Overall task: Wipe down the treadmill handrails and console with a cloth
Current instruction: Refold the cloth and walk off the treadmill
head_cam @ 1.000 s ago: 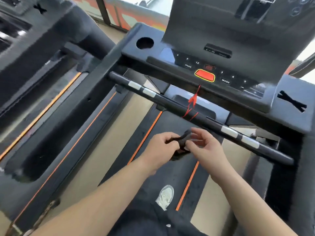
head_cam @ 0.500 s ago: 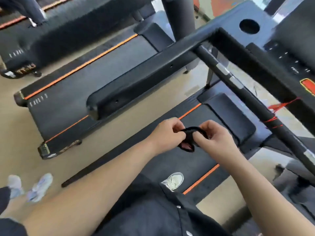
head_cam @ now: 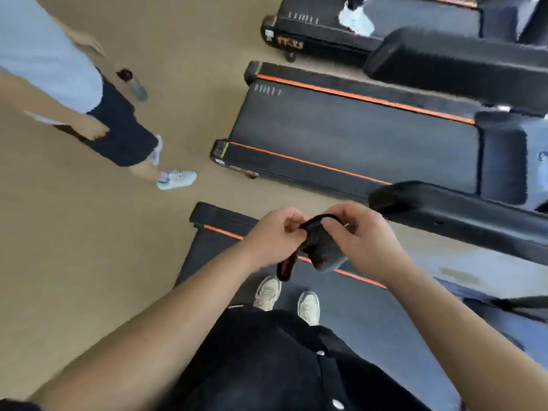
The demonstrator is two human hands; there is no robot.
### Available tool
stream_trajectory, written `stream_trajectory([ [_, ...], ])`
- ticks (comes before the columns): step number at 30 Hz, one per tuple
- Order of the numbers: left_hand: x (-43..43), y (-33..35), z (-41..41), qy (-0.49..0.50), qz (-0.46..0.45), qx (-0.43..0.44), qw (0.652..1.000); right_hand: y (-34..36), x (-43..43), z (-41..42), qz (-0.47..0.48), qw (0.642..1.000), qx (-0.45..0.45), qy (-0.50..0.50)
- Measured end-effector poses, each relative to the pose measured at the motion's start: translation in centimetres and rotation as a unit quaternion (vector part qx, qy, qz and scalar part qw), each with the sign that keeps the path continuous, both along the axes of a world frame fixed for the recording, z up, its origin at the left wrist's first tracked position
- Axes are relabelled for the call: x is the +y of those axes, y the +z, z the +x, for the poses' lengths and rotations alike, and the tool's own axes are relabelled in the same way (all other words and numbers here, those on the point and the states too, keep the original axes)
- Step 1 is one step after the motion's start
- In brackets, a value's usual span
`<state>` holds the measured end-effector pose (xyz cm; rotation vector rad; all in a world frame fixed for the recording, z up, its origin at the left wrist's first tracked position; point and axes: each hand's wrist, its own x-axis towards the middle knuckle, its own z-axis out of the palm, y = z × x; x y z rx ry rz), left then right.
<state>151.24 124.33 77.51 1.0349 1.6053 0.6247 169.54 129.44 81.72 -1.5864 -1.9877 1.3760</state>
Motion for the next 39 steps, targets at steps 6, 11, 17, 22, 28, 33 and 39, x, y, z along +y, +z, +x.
stream_trajectory([
  [6, -8.9, -0.2, -5.6, 0.181, -0.027, 0.017, 0.983, 0.6, 0.4, -10.5, -0.021, 0.98, 0.029, 0.196],
  [11, -17.9, -0.9, -10.1, 0.385, -0.018, 0.011, 0.923, -0.8, -3.4, -18.9, -0.047, 0.938, 0.016, 0.342],
  [17, -28.1, -0.6, -14.9, 0.519, -0.023, 0.004, 0.854, -2.5, -10.7, -30.2, -0.065, 0.881, -0.015, 0.468],
  [22, -36.4, 0.3, -20.8, 0.614, -0.005, -0.008, 0.789, -2.0, -18.3, -40.3, -0.08, 0.85, 0.001, 0.521],
  [28, -42.3, 2.0, -29.5, 0.657, 0.016, -0.005, 0.753, -0.4, -24.7, -50.9, -0.076, 0.824, 0.004, 0.561],
  [33, -44.5, 2.5, -38.5, 0.637, -0.031, 0.065, 0.767, 0.3, -26.4, -60.6, -0.051, 0.782, -0.018, 0.621],
  [39, -47.8, 3.1, -50.6, 0.659, -0.029, 0.126, 0.741, -0.6, -28.4, -76.1, -0.017, 0.718, -0.012, 0.696],
])
